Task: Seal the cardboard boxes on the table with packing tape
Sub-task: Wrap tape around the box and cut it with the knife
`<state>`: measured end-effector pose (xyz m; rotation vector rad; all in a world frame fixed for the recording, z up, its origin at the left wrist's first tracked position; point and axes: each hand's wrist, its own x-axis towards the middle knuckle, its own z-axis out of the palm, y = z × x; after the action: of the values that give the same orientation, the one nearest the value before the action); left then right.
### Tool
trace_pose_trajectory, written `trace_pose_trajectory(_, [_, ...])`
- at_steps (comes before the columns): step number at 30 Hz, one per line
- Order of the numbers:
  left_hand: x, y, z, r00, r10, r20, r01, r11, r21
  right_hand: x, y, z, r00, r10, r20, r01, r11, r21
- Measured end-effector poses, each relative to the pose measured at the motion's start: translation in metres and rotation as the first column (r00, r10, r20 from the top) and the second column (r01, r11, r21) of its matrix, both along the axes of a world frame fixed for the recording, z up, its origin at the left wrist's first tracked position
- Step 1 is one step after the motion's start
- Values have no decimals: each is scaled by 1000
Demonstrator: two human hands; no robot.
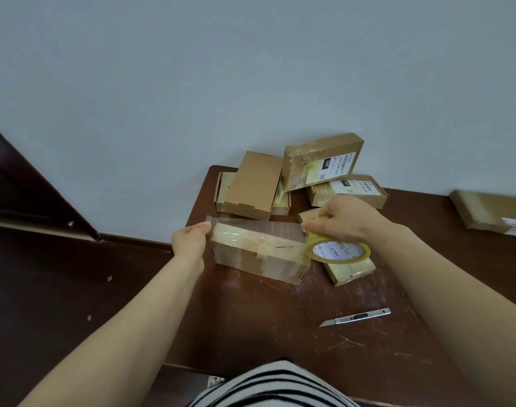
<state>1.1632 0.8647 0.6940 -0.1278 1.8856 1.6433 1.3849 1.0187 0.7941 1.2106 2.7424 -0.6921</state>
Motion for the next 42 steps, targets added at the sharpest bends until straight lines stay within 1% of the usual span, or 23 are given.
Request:
trace_pose_trajectory(7, [5,3,-9,996,41,75,-43,999,19,-4,0,-3,998,-2,60,2,1000,-3])
trace_pose_trajectory(12, [3,4,-9,995,38,89,-41,999,30,-3,-1,-8,995,-17,99,16,1000,5])
trace_pose_trajectory(15, [2,4,-10,998,23,57,-23,1000,8,-3,-2,-11,992,-17,126,15,1000,16])
trace_pose_trajectory(18, [2,3,-14,995,-61,-77,56,997,-57,-3,-3,-14,990,-30,141,28,999,20])
trace_pose_trajectory(20, [3,2,-16,961,-168,-219,145,982,-118,-3,-4,-17,988,-36,150,33,999,25])
trace_pose_trajectory(22, [4,1,-17,870,-306,-387,241,948,-208,-3,-5,-17,987,-41,159,38,999,21])
trace_pose_trajectory(24, [7,0,-19,763,-396,-511,273,914,-300,-3,-5,-18,986,-45,162,42,999,23])
trace_pose_trajectory(27, [9,-4,-23,652,-458,-605,267,885,-382,-2,-5,-18,987,-50,155,46,999,26])
trace_pose_trajectory(30, [10,-10,-26,570,-488,-661,268,871,-412,-2,-3,-21,986,-40,161,37,999,20])
trace_pose_trajectory(34, [10,-14,-27,532,-514,-673,283,857,-431,-2,0,-26,981,-34,192,34,999,2])
trace_pose_trajectory(37, [9,-13,-27,538,-519,-664,292,854,-430,-4,1,-27,972,-43,229,43,999,9])
trace_pose_trajectory(42, [7,-12,-28,550,-533,-643,315,845,-432,-9,1,-29,947,-74,312,54,996,71])
